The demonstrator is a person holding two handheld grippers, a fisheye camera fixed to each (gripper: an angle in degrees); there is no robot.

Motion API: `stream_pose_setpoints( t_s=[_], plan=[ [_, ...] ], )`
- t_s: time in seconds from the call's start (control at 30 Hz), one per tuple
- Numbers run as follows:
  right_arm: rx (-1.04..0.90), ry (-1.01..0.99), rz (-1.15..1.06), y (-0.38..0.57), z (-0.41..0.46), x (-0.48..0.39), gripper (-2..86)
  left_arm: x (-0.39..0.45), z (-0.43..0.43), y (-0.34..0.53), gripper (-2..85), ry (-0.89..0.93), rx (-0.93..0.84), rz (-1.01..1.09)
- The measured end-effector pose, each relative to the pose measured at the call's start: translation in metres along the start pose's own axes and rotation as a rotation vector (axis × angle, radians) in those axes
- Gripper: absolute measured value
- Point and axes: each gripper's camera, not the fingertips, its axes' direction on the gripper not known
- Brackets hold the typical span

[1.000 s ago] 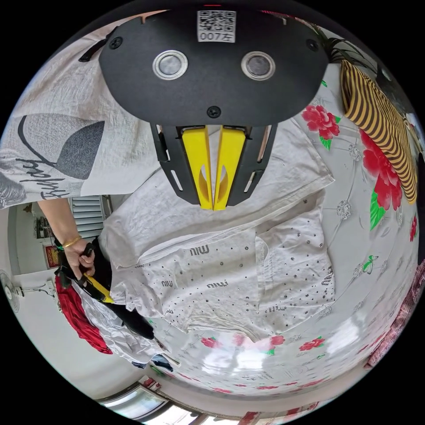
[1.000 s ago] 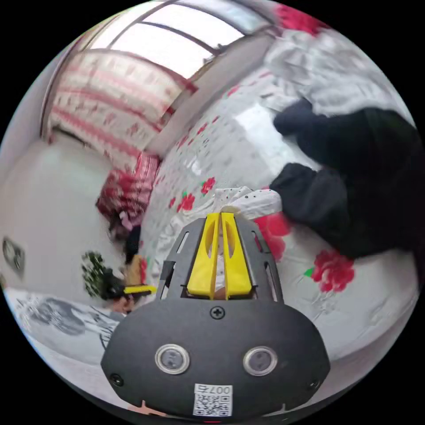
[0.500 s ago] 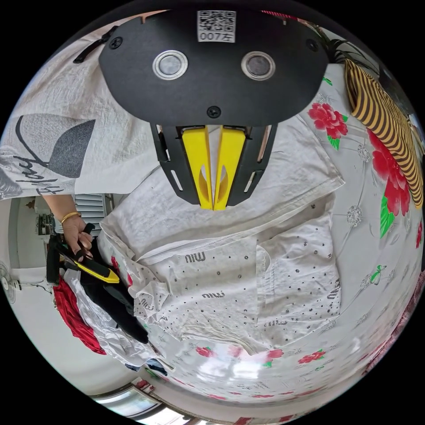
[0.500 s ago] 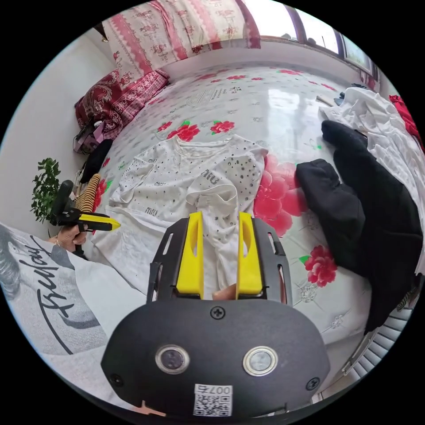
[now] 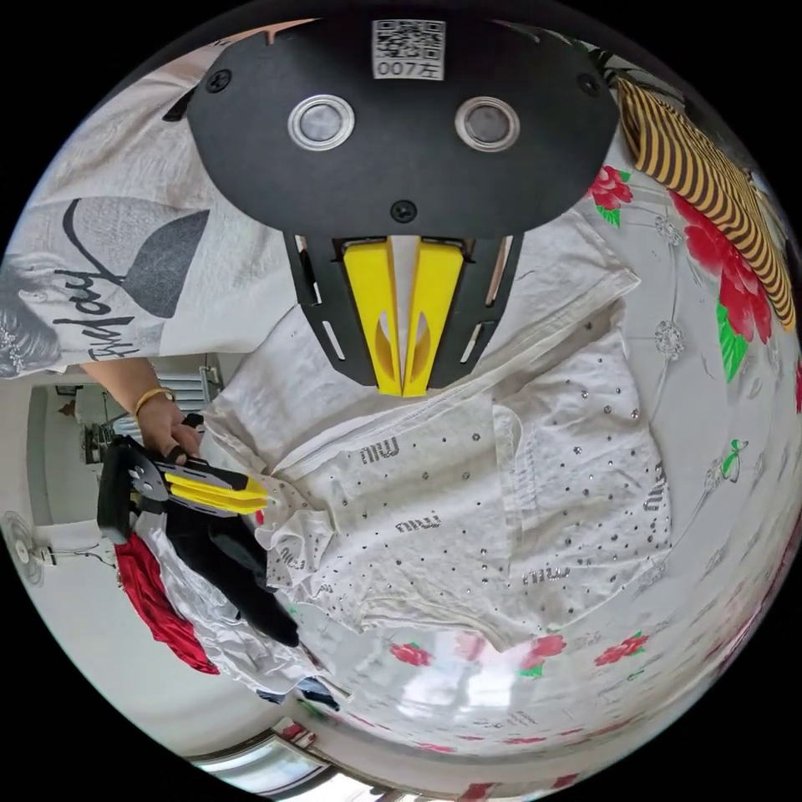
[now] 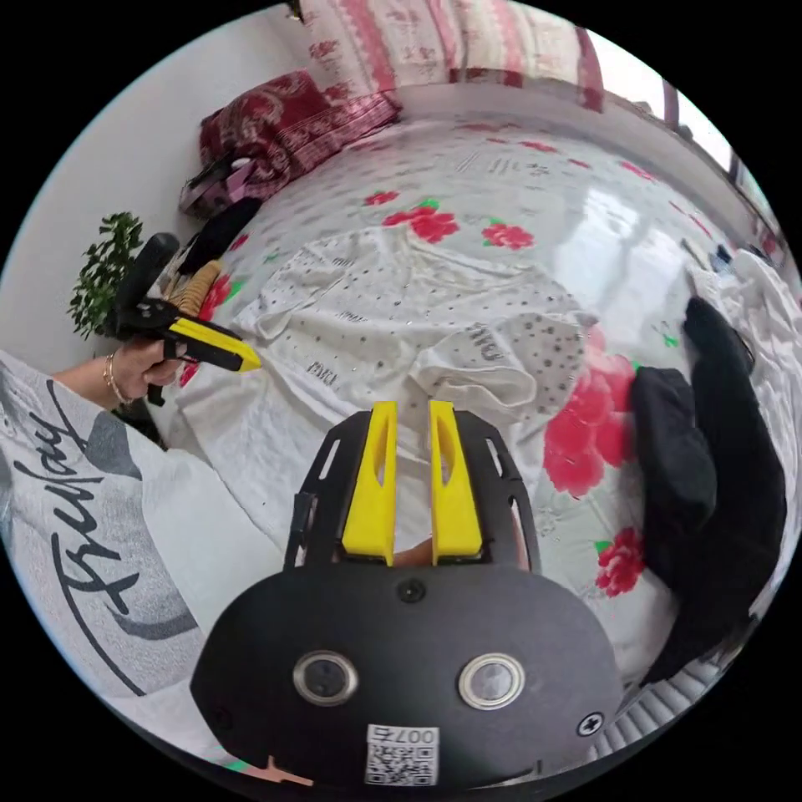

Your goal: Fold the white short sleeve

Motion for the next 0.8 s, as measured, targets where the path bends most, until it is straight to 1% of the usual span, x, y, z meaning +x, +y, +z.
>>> stream_pose_setpoints(
  t_s=[0.07, 0.2, 0.3, 0.37, 0.43, 0.47, 0.5, 0.57, 0.63, 0.73, 0.77, 0.8],
  plan=[
    [-0.016, 0.039, 0.065, 0.002, 0.008, 0.011, 6.8, 0.011, -0.004, -0.014, 0.7, 0.029, 0.027, 0.054],
    [-0.125, 0.036, 0.058, -0.011, 0.040, 0.005, 7.1, 0.048, 0.012, -0.070, 7.3, 0.065, 0.030, 0.234],
    [-0.134, 0.144, 0.021, -0.016, 0.048, -0.008, 4.8, 0.076, 0.040, -0.111, 10.2, 0.048, -0.015, 0.328],
    [-0.127, 0.202, -0.048, -0.015, 0.044, -0.015, 2.3, 0.088, 0.065, -0.133, 9.5, -0.001, -0.085, 0.357],
    [-0.107, 0.181, -0.106, -0.012, 0.032, -0.018, 1.3, 0.094, 0.088, -0.150, 3.5, -0.114, -0.159, 0.367],
    [-0.079, 0.156, -0.146, -0.010, 0.020, -0.019, 0.9, 0.095, 0.090, -0.152, 2.5, -0.132, -0.170, 0.373],
    [-0.060, 0.147, -0.164, -0.009, 0.013, -0.020, 0.7, 0.094, 0.085, -0.156, 0.5, -0.129, -0.167, 0.385],
    [0.009, 0.121, -0.232, -0.005, -0.016, -0.023, 0.3, 0.090, 0.058, -0.157, -0.4, -0.089, -0.103, 0.387],
    [0.028, 0.080, -0.290, -0.003, -0.029, -0.026, 0.2, 0.079, 0.015, -0.147, -0.8, -0.055, -0.012, 0.401],
    [0.031, 0.006, -0.356, -0.005, -0.026, -0.031, 0.3, 0.056, -0.001, -0.130, -0.9, -0.032, -0.013, 0.382],
    [-0.003, -0.023, -0.365, -0.009, -0.012, -0.032, 0.5, 0.051, 0.004, -0.127, -0.9, -0.035, -0.030, 0.369],
    [-0.036, -0.043, -0.368, -0.012, -0.003, -0.032, 0.6, 0.039, 0.018, -0.122, -0.9, -0.050, -0.082, 0.336]
  ],
)
